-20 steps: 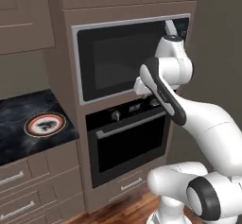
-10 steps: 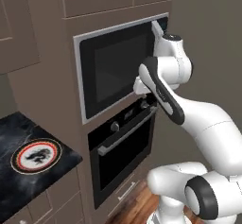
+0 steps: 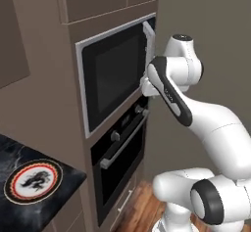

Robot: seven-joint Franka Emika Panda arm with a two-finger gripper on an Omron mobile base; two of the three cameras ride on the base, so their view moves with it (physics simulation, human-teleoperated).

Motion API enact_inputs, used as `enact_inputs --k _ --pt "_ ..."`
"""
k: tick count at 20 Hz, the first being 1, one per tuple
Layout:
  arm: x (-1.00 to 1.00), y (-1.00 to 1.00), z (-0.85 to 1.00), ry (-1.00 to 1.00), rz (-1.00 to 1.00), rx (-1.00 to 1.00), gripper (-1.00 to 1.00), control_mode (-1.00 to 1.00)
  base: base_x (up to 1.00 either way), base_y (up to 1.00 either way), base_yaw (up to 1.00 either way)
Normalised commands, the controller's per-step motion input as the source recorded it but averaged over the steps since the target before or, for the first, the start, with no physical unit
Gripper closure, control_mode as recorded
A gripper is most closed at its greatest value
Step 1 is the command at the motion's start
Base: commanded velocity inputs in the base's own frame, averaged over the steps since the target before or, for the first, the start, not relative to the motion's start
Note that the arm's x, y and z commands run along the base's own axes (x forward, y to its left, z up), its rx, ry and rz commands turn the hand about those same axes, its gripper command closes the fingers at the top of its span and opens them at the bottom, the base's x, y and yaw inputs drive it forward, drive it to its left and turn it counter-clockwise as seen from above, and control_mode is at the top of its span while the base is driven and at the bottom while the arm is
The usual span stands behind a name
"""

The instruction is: Take the baked cake out of the oven and place it on the plate for cooling. Then close the oven door.

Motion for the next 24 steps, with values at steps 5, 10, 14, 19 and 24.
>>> enact_inputs --k 5,10,14,19,24 --pt "0.0 0.0 0.0 0.0 0.0 0.0 -1.0 1.0 -0.05 0.71 -0.17" --pt "0.0 0.0 0.0 0.0 0.0 0.0 -1.0 1.0 -0.06 0.72 -0.09" --pt "0.0 0.0 0.0 0.0 0.0 0.0 -1.0 1.0 -0.12 0.39 -0.05" --pt "0.0 0.0 0.0 0.0 0.0 0.0 -1.0 1.0 -0.26 0.19 -0.02" --pt "0.0 0.0 0.0 0.0 0.0 0.0 -1.0 1.0 -0.36 0.04 -0.01"
